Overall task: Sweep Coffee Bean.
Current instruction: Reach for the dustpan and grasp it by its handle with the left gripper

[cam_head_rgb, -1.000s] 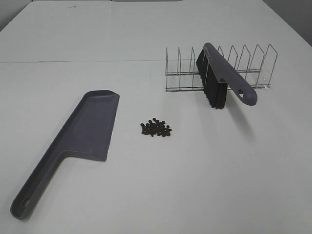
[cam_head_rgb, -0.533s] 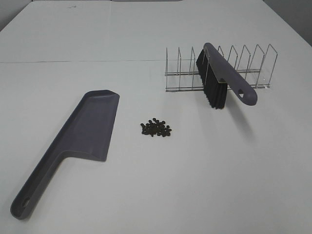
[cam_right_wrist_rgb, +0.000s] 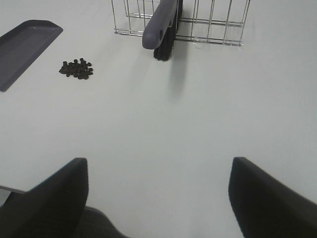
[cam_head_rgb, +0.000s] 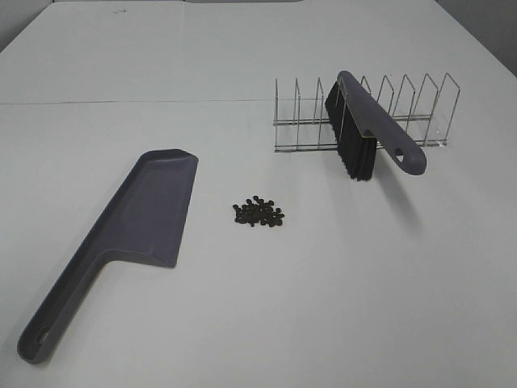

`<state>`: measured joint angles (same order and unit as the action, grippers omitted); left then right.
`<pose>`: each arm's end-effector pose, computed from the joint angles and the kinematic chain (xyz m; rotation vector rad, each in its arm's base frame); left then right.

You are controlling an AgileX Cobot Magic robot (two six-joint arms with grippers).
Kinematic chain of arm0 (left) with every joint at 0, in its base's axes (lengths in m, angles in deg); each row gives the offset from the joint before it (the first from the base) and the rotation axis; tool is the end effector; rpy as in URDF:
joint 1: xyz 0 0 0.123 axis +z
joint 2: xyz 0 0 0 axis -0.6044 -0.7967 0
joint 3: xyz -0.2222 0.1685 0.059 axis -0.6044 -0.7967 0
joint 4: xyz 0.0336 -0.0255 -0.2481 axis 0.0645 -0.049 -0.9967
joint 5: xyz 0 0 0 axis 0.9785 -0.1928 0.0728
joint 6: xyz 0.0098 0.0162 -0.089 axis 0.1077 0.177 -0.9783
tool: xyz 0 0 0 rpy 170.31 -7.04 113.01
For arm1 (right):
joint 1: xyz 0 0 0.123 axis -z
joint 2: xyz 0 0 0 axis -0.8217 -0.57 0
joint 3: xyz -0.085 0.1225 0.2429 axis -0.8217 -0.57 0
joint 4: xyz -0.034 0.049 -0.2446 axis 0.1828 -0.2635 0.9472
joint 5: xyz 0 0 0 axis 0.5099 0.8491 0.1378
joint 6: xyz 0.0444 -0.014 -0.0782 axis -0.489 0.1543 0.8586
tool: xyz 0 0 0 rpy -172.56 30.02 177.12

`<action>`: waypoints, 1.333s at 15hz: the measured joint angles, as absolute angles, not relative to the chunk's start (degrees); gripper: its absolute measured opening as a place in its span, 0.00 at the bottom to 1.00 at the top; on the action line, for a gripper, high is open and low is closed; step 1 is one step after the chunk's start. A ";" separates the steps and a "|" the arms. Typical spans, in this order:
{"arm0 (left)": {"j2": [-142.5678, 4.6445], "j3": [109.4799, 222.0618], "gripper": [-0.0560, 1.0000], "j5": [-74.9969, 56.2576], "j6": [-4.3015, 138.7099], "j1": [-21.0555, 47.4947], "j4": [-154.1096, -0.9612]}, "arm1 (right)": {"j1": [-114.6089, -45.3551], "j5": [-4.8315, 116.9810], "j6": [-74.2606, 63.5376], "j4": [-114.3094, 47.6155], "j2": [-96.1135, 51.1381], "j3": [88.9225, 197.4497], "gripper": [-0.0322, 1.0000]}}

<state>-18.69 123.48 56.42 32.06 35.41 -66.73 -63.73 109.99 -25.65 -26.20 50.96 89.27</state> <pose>0.0418 -0.0054 0.3024 0.0142 2.4478 -0.0833 -0.0029 0.0006 0.2623 -0.2051 2.1125 0.0770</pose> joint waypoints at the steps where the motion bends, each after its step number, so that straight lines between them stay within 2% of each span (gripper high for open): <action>1: -24.14 124.74 0.99 56.42 32.06 35.41 -66.73 | -63.73 109.99 -25.65 -26.20 50.96 89.27 0.70; 2: -32.10 127.04 0.99 56.82 32.06 35.41 -66.73 | -63.73 109.99 -25.65 -26.20 50.96 89.27 0.70; 6: -46.02 133.45 0.99 56.76 31.60 35.06 -66.44 | -63.73 109.99 -25.65 -26.20 50.96 89.27 0.70; 9: -55.36 133.62 0.99 53.55 25.24 28.36 -63.58 | -63.73 109.99 -25.65 -26.20 50.96 89.27 0.70; 11: -64.93 133.62 0.99 47.54 18.71 20.80 -60.48 | -63.73 109.99 -25.65 -26.20 50.96 89.27 0.70; 13: -74.56 133.68 0.99 38.31 15.15 17.47 -59.74 | -63.73 109.99 -25.65 -26.20 50.96 89.27 0.70; 15: -89.40 133.68 0.99 27.66 14.35 16.10 -59.40 | -63.73 109.99 -25.65 -26.20 50.96 89.27 0.70; 20: -100.28 133.74 0.99 18.83 14.35 15.98 -59.40 | -63.73 109.99 -25.65 -26.20 50.96 89.27 0.70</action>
